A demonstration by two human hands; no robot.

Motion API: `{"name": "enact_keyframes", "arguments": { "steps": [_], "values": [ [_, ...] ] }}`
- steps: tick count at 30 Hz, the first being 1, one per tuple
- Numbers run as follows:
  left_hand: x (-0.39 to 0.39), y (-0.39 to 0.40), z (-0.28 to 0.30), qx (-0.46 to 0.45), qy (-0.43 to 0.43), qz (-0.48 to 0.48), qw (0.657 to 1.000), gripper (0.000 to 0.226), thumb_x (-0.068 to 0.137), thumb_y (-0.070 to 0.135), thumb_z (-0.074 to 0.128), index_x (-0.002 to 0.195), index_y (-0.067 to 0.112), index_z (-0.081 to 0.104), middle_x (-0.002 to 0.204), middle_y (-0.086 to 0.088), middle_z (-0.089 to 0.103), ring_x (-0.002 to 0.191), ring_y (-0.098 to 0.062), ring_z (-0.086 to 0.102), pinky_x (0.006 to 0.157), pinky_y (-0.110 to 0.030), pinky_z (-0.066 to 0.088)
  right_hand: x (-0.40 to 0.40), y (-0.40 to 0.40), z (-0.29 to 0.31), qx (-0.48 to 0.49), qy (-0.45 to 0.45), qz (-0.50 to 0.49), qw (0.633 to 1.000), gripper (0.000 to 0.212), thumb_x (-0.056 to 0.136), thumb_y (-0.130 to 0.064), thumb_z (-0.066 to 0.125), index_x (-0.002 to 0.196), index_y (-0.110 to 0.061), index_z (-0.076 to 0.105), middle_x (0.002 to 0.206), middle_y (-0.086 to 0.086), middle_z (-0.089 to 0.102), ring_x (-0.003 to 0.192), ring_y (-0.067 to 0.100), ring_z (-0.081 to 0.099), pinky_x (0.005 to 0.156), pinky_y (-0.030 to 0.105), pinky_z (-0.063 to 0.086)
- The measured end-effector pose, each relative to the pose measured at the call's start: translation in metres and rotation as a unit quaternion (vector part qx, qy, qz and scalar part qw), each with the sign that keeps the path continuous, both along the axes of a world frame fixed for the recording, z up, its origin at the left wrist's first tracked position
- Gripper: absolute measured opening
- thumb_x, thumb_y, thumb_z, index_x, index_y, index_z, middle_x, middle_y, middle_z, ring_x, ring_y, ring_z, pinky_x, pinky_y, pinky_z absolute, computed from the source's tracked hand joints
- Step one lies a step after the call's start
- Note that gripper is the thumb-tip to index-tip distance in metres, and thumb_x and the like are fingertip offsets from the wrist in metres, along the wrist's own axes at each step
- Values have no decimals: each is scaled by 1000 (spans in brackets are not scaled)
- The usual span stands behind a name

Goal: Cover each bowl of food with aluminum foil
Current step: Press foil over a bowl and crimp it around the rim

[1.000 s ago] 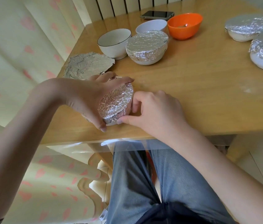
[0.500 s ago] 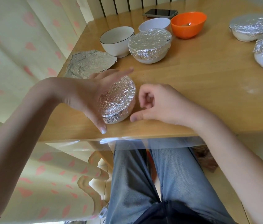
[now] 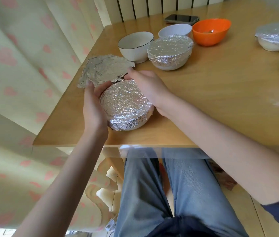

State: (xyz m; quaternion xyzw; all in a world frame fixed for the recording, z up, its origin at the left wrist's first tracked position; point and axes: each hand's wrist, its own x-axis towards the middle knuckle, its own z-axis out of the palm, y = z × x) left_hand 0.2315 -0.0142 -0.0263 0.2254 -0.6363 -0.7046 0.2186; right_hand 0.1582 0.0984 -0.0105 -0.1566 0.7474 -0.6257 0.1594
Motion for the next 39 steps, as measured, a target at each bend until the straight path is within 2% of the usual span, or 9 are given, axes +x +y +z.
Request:
{"name": "enact_keyframes", "arguments": {
  "steps": [6, 8, 14, 24, 29, 32, 35, 37, 39],
  "values": [
    [0, 1, 4, 4, -7, -21, 1000, 53, 102, 46, 30, 111, 9, 67, 98, -6, 74, 87, -19, 71, 75, -28, 54, -7, -5, -5, 19, -3, -20, 1000, 67, 89, -57, 46, 112, 4, 58, 99, 20, 67, 83, 25, 63, 89, 42, 48],
    [1, 3, 3, 2, -5, -32, 999, 53, 102, 45, 31, 116, 7, 65, 93, -4, 74, 83, -16, 72, 70, -25, 54, -9, -5, -6, 21, -28, -18, 999, 71, 83, -62, 46, 111, 1, 62, 86, 3, 63, 82, 15, 58, 80, 33, 44],
    [2, -16, 10, -4, -24, -94, 995, 64, 100, 51, 23, 122, 4, 61, 107, -11, 73, 98, -24, 71, 76, -30, 55, -17, 6, -4, -24, -91, 71, 993, 56, 82, -67, 42, 98, -23, 72, 114, 1, 68, 113, 20, 59, 109, 44, 34],
    [-7, -11, 8, -19, -35, -102, 994, 59, 100, 51, 27, 100, 9, 68, 91, -10, 74, 85, -25, 71, 78, -35, 53, -12, -1, -11, -84, -102, 40, 990, 51, 95, -51, 41, 108, -11, 69, 102, 8, 72, 95, 21, 67, 95, 38, 50],
    [-6, -8, 6, -14, -31, -91, 995, 60, 100, 52, 27, 95, 10, 69, 86, -7, 75, 82, -23, 71, 75, -33, 54, -8, 3, -9, -111, -131, 35, 985, 59, 96, -56, 34, 91, -11, 73, 101, 10, 72, 94, 21, 68, 91, 34, 51],
    [-3, -15, 8, 26, -36, -105, 993, 70, 98, 60, 20, 109, 8, 67, 101, -11, 75, 96, -26, 71, 87, -38, 53, -6, 5, -10, -140, -150, 12, 979, 74, 90, -70, 24, 106, -15, 71, 124, 9, 63, 117, 21, 58, 108, 44, 37],
    [1, -25, 8, 113, -36, -108, 987, 81, 95, 67, 15, 126, 7, 60, 117, -14, 70, 109, -30, 67, 96, -45, 49, 2, 13, -12, -201, -189, -113, 955, 68, 94, -64, 22, 124, -14, 58, 133, 4, 57, 119, 17, 52, 101, 37, 39],
    [4, -22, 4, 164, -32, -87, 982, 78, 95, 68, 18, 121, 9, 62, 113, -14, 71, 105, -31, 68, 92, -47, 50, 22, 15, -18, -236, -217, -174, 931, 60, 96, -57, 24, 121, -16, 60, 129, 1, 59, 112, 15, 55, 85, 30, 42],
    [6, -10, 0, 183, -36, -53, 981, 72, 95, 66, 24, 108, 10, 66, 105, -14, 74, 97, -31, 71, 88, -46, 52, 43, 7, -23, -244, -241, -163, 925, 60, 95, -58, 25, 126, -19, 57, 125, -2, 61, 110, 16, 57, 92, 33, 44]
  ]
}}
